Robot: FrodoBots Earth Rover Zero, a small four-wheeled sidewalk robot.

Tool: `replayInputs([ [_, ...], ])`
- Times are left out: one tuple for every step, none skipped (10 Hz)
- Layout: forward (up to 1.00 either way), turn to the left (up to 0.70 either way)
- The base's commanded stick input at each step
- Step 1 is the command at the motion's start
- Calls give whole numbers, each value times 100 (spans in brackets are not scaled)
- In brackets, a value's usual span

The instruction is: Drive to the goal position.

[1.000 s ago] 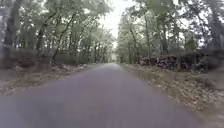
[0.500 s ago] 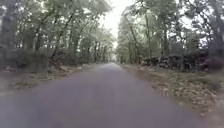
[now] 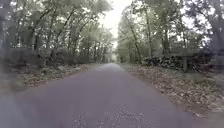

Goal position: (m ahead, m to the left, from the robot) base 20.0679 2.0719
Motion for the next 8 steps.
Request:
replayInputs([
  [70,0],
  [70,0],
  [70,0],
  [70,0],
  [70,0],
  [70,0],
  [70,0],
  [70,0],
])
